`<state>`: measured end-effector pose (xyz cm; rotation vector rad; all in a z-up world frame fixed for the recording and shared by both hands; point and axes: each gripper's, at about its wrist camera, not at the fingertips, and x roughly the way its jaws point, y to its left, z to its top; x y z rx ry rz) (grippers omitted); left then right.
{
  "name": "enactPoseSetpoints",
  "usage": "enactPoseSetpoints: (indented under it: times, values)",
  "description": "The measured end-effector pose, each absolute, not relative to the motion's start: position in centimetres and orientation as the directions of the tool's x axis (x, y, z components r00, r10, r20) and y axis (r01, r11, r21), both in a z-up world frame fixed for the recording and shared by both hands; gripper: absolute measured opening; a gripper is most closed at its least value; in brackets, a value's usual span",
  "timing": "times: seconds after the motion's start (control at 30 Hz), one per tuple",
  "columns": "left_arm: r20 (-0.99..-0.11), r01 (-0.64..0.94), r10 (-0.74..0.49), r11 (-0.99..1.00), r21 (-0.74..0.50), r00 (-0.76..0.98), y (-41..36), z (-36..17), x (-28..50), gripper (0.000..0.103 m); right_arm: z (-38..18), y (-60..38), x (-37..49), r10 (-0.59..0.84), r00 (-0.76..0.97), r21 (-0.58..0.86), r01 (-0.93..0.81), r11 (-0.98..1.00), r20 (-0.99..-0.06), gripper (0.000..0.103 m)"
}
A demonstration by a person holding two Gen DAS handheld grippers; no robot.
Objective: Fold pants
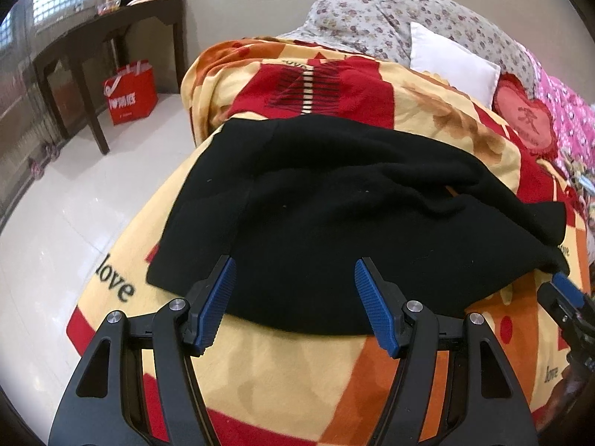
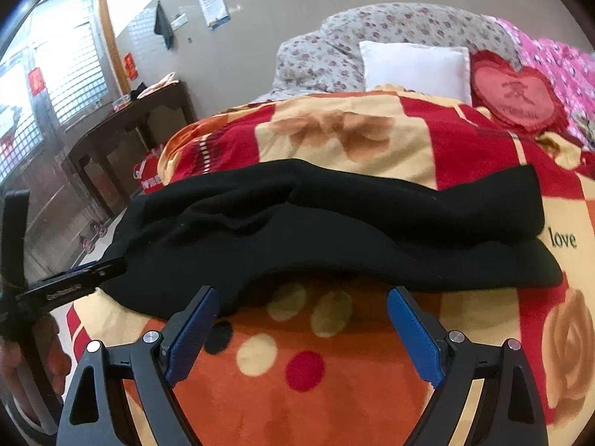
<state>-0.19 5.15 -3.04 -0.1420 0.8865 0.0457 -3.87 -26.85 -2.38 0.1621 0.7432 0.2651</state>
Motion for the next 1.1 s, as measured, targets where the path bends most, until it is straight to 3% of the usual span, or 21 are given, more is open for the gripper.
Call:
enactPoseSetpoints:
  times: [0.53,1.1]
  values:
    - [-0.802,-0.141,0.000,0.984,-0.105,0.597,6.1,-3.6,-0.4,0.067,-3.2,-26.9,-3.7,0.323,0.681,0.278,-0.180,0.944,-0.657,0.091]
    - [-0.825,-0.253,-0.119,0.919,-0.302,0.552,10.2,-6.2,-0.9,0.067,-5.2,-27.7,-1.9,0.466,0.620,0.478,-0.162,0.864,-0.632,0.091]
